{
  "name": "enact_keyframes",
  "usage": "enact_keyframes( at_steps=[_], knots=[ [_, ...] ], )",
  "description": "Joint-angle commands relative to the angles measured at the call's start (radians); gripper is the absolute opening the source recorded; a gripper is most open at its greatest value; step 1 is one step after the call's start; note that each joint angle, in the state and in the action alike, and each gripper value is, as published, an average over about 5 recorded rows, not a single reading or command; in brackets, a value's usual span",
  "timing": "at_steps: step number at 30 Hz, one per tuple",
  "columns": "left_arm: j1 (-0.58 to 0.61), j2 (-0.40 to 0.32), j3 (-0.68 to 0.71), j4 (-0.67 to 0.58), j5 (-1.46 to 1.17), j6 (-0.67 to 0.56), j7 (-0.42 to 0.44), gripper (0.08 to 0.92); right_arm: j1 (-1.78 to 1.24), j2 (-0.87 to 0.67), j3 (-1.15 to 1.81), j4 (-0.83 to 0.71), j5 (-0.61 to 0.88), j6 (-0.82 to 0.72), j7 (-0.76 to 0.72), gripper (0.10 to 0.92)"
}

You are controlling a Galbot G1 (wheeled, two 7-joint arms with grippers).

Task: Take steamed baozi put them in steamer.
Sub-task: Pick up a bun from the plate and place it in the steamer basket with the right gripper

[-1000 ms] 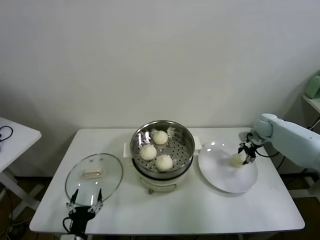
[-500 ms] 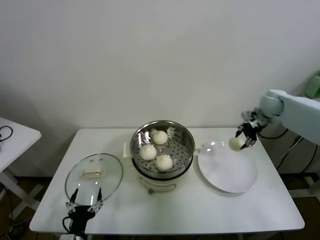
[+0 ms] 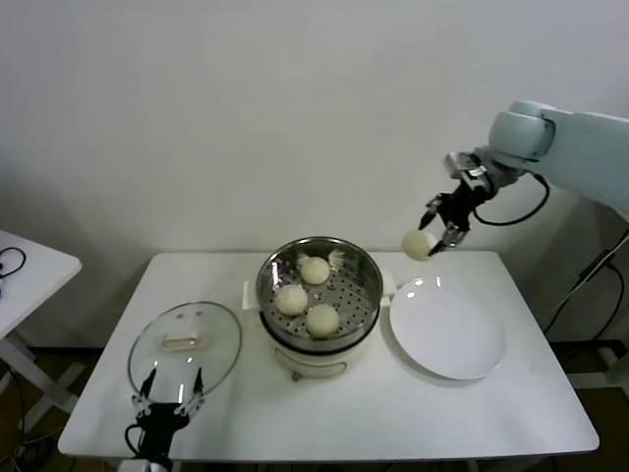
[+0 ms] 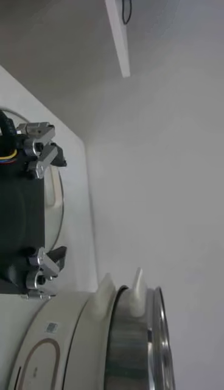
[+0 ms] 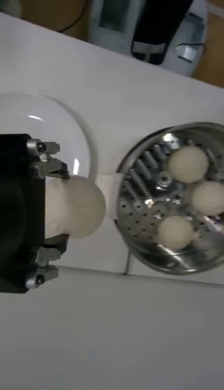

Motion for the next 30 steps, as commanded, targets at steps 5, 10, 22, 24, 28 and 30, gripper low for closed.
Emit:
enact_keyframes(
  at_steps=[5,10,22,24,28,30],
  knots=[
    [0.001,0.003,0.002,-0.018,-0.001,0.007,0.005,0.823,-0.065,0.172,0.047,0.059,0.043,-0.118,0.065,0.627],
    [0.003,0.002,0.002,-0.017,-0.002,0.006,0.006,0.823,-0.173,0.211,0.073,-0.006,-0.058,-0.124,0.088,0.628],
    [-0.002,-0.002,0.0,-0.008,-0.008,0.004,0.005,0.823,-0.394,0.266,0.163,-0.131,-0.148,-0.13,0.14,0.628],
    [-0.002,-0.001,-0.002,-0.005,-0.01,0.003,0.005,0.823,-0.409,0.272,0.17,-0.137,-0.151,-0.13,0.142,0.628],
    [-0.004,0.0,-0.005,-0.001,-0.013,0.002,0.004,0.823,-0.431,0.279,0.181,-0.142,-0.165,-0.13,0.148,0.633],
    [-0.005,0.0,-0.005,0.0,-0.015,0.002,0.004,0.823,-0.437,0.281,0.185,-0.146,-0.172,-0.13,0.152,0.633]
  ],
)
